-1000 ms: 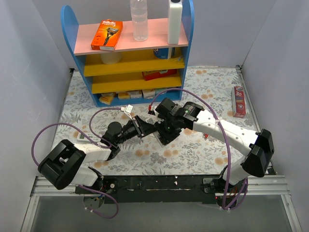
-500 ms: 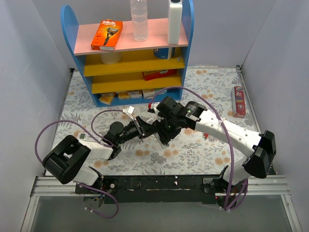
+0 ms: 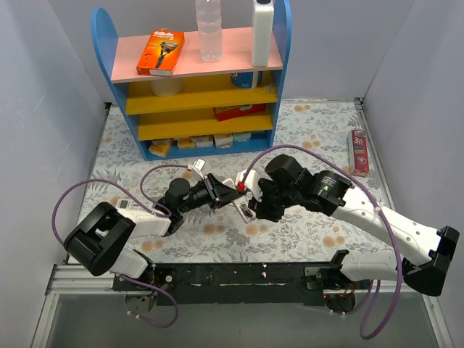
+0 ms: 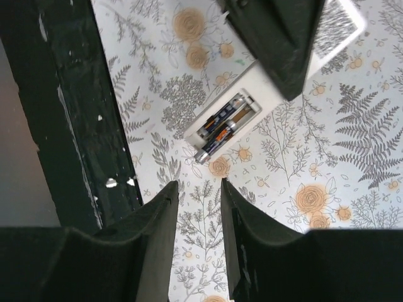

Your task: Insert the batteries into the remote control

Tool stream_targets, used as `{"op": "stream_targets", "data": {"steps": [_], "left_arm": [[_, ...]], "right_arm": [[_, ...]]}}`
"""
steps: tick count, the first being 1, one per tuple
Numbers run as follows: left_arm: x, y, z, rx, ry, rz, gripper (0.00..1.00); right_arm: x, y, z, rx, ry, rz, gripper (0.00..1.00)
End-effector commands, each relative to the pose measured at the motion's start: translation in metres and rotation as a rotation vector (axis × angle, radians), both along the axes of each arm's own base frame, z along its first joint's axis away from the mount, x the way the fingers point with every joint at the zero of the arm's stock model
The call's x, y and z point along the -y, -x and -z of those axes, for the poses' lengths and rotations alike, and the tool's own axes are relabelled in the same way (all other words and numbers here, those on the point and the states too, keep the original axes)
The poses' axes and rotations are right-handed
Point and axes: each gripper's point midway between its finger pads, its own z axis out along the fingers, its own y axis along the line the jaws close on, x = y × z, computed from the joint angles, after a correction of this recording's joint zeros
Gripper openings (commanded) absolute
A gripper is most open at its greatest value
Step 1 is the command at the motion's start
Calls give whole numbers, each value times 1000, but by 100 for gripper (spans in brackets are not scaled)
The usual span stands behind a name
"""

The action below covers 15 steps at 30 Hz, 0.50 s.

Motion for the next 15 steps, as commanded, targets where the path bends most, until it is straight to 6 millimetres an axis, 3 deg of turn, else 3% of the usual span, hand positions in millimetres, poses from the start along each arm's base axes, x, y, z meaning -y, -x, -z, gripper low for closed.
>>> {"op": "stream_targets", "data": {"steps": [1, 15], "left_arm": [[3, 0, -26, 24, 29, 24, 0], [5, 6, -39, -5, 43, 64, 0]], "right_arm": [[-6, 7, -1, 137, -53, -233, 39], [-10, 14, 14, 148, -43, -315, 26]]}}
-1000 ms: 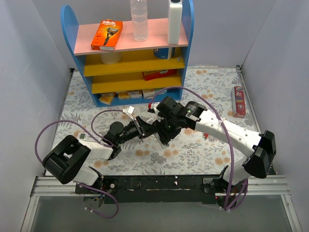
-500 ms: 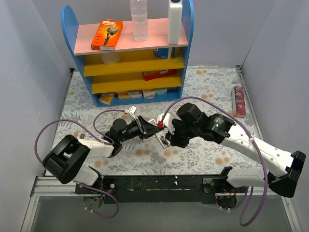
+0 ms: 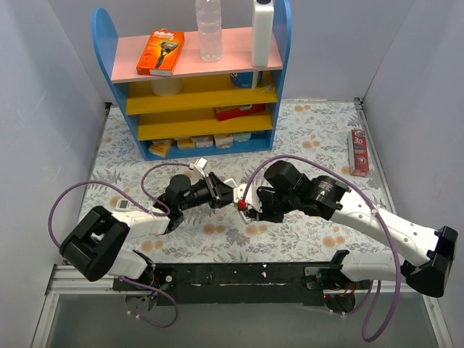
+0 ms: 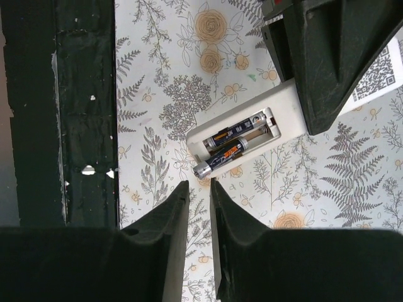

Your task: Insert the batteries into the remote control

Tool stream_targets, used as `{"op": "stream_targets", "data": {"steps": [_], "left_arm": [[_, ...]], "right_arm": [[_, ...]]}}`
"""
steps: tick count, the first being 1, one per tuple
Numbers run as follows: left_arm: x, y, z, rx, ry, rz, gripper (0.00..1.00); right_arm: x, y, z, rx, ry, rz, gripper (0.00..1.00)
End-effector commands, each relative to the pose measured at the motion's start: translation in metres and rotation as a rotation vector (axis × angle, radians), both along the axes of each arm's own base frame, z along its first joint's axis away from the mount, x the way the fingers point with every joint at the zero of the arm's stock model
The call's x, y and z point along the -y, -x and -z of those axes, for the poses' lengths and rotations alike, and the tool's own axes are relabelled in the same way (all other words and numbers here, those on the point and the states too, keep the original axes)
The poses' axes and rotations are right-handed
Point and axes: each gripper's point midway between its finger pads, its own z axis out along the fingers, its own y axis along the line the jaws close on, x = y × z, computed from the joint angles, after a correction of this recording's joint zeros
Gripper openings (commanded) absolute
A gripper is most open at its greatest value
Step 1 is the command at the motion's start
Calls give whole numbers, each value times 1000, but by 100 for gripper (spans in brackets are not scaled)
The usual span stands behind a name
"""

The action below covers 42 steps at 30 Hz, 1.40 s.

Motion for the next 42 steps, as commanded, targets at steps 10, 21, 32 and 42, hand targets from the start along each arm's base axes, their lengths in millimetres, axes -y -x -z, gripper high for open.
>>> {"op": "stream_targets", "data": {"steps": [10, 21, 32, 42], "left_arm": [[1, 2, -35, 55, 57, 19, 0], [2, 4, -41, 66, 73, 36, 0], [5, 4, -46, 83, 86, 53, 0], [5, 7, -61, 145, 129, 71, 0]], "right_arm": [[-15, 4, -1, 15, -36, -60, 24], [-19, -8, 6, 55, -22, -28, 23], [-25, -14, 12, 67, -24, -8, 19], [-31, -20, 15, 56, -35, 37, 11]]}}
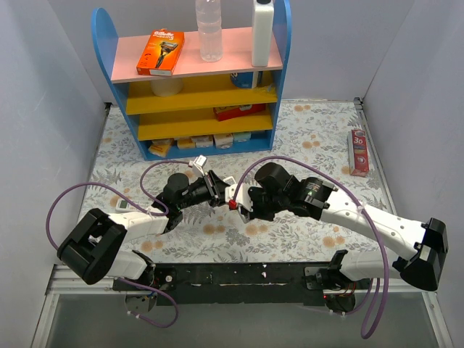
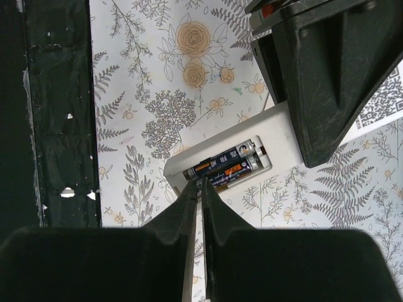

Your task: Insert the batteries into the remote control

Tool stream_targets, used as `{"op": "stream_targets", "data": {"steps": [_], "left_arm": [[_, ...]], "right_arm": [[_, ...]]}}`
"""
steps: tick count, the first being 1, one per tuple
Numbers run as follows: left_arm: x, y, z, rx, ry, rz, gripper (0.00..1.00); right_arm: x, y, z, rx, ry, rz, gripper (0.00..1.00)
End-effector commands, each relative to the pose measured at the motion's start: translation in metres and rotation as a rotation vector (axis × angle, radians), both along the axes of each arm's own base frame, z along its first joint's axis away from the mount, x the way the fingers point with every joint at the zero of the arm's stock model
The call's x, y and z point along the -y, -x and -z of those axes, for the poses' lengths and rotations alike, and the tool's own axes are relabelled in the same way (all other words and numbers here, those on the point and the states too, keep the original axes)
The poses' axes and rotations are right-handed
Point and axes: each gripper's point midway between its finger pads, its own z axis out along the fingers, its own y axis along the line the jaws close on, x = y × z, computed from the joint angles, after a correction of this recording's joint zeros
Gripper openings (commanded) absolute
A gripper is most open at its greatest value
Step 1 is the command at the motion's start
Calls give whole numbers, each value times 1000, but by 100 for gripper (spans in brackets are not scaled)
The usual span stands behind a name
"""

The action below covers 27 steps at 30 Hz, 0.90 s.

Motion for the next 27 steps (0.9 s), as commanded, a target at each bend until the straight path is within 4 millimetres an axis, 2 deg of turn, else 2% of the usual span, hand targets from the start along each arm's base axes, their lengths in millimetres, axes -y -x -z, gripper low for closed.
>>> {"op": "stream_targets", "data": {"steps": [1, 7, 14, 18, 25, 27], "left_arm": [[6, 5, -50, 123, 115, 53, 0], [7, 8, -58, 151, 139, 70, 0], [4, 13, -68, 231, 159, 83, 0], [3, 10, -61, 286, 95, 69, 0], [3, 10, -71, 384, 69, 72, 0], [2, 8, -63, 375, 40, 57, 0]], "right_arm": [[-9, -6, 5, 9, -23, 28, 11], [-18, -17, 7, 23, -64, 92, 5], [-19, -23, 14, -17, -52, 172, 4], [-23, -24, 6, -46, -79, 209, 4], [-32, -22, 16, -128, -78, 266, 5], [-35, -24, 13, -136, -87, 283, 5]]}}
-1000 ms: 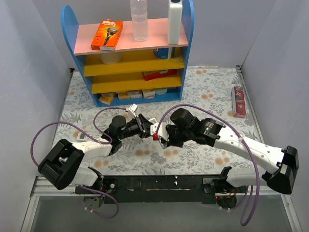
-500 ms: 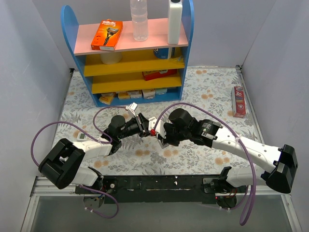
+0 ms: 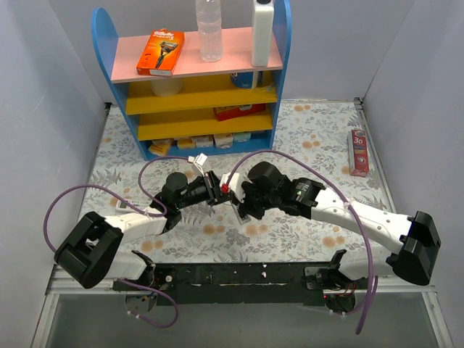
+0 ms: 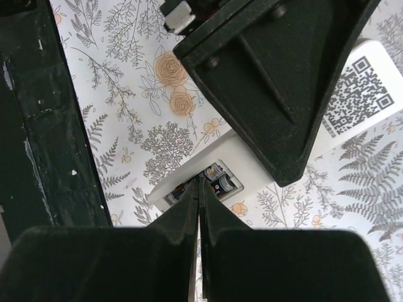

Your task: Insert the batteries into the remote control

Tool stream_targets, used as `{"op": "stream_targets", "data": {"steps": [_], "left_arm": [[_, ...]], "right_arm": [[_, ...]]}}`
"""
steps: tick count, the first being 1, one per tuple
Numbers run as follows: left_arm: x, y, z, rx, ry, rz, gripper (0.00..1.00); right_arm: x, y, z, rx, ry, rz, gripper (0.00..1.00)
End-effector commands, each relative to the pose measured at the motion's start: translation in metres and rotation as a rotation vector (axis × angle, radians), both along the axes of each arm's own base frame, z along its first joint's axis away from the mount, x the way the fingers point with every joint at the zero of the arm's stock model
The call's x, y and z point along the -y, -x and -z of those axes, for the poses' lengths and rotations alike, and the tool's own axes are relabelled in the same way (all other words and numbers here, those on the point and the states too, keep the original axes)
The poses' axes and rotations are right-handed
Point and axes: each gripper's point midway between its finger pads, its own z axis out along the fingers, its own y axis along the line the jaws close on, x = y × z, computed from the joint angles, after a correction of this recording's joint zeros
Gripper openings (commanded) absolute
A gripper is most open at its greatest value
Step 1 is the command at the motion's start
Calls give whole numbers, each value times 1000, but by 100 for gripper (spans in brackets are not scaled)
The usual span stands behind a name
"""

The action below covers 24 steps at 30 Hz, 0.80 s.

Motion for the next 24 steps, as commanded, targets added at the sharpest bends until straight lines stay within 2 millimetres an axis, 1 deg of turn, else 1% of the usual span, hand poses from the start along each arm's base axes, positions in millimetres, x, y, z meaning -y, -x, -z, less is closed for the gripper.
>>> {"op": "stream_targets", "data": {"steps": [1, 2, 3, 4, 5, 7, 8, 9, 10, 12, 13, 14, 15, 16, 17, 18, 19, 21, 22, 23, 24], "left_arm": [[5, 7, -62, 167, 107, 37, 0], [3, 5, -58, 158, 99, 21, 0], [1, 0, -52, 148, 84, -17, 0], [-2, -1, -43, 125, 66, -39, 0], [-3, -3, -37, 113, 53, -58, 0], [-9, -9, -22, 78, 29, -113, 0], [-12, -10, -16, 61, 19, -132, 0], [-14, -12, -11, 50, 10, -149, 0], [-17, -17, -7, 39, 3, -181, 0], [-22, -19, 5, 17, -21, -209, 0], [-24, -20, 10, 10, -29, -220, 0], [-26, -22, 14, 3, -36, -235, 0], [-28, -23, 15, 4, -38, -243, 0], [-31, -25, 17, 3, -43, -256, 0], [-34, -28, 20, 4, -52, -280, 0], [-37, -27, 28, -13, -70, -294, 0], [-43, -31, 27, -12, -72, -323, 0], [-57, -34, 44, -45, -116, -395, 0], [-65, -36, 42, -36, -115, -428, 0], [-73, -35, 50, -57, -141, -451, 0], [-81, -38, 52, -57, -151, -491, 0]], "right_arm": [[-15, -9, -8, -37, -37, 75, 6], [-15, -10, -12, -39, -45, 83, 7], [-16, -11, -20, -31, -64, 91, 8], [-17, -11, -26, -33, -78, 98, 11], [-19, -13, -36, -24, -98, 104, 13], [-14, -13, -48, -22, -115, 131, 17], [-13, -15, -57, -10, -125, 153, 18], [-8, -14, -62, -8, -128, 167, 20], [-5, -14, -65, -12, -135, 190, 23], [6, -19, -72, 6, -140, 251, 26], [10, -16, -71, -13, -133, 267, 31], [18, -23, -71, 10, -122, 316, 36], [25, -23, -68, 8, -113, 339, 39], [31, -22, -64, -1, -100, 359, 46], [34, -22, -59, -3, -90, 372, 47], [39, -22, -57, -6, -88, 385, 47], [42, -20, -46, -16, -64, 390, 51], [42, -20, -37, -39, -71, 412, 57], [44, -18, -25, -50, -52, 414, 62], [40, -19, -23, -54, -59, 407, 64], [38, -20, -14, -59, -43, 409, 65]]}}
